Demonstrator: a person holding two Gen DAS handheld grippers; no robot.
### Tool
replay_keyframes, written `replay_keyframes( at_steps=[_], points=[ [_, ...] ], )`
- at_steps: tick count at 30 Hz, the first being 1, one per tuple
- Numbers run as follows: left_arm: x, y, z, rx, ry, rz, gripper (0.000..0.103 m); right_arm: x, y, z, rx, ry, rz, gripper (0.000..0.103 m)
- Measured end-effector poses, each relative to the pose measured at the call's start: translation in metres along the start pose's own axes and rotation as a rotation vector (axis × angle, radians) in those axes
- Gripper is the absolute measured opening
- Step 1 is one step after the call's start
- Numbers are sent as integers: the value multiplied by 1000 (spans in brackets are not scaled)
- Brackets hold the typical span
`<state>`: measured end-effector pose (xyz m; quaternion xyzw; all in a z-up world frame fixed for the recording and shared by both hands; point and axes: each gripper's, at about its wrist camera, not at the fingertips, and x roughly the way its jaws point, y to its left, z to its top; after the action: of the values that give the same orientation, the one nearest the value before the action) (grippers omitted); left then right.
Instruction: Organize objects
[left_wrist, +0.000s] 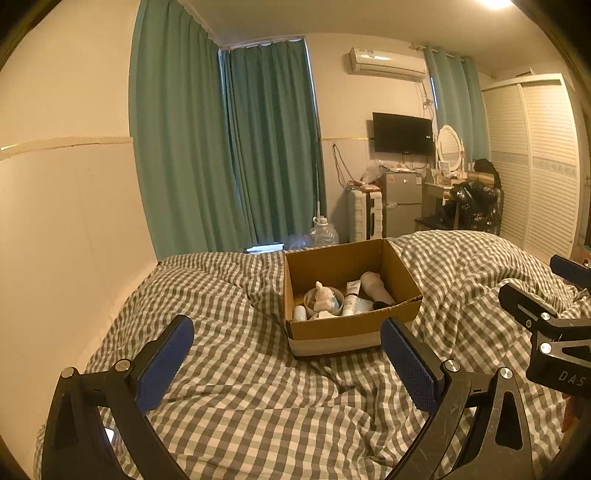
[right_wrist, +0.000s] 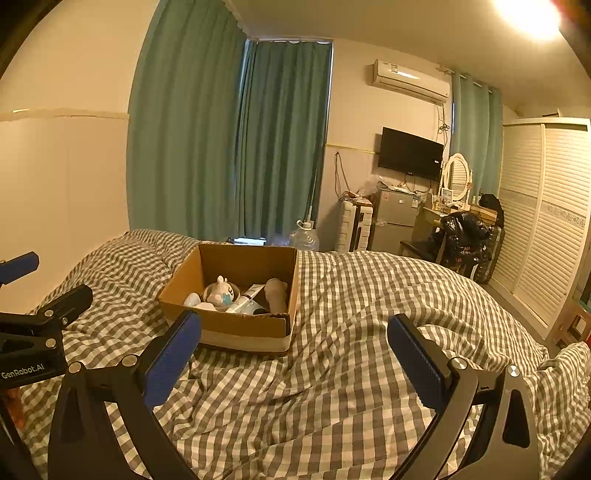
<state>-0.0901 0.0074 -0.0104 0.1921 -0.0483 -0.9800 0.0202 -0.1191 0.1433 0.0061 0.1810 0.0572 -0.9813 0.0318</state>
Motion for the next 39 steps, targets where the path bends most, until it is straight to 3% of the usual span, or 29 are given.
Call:
replay_keyframes(
  at_steps=[39],
  points=[
    [-5, 0, 1, -11, 4, -16, 103, 3, 4, -5, 2, 24, 6, 101]
  ],
)
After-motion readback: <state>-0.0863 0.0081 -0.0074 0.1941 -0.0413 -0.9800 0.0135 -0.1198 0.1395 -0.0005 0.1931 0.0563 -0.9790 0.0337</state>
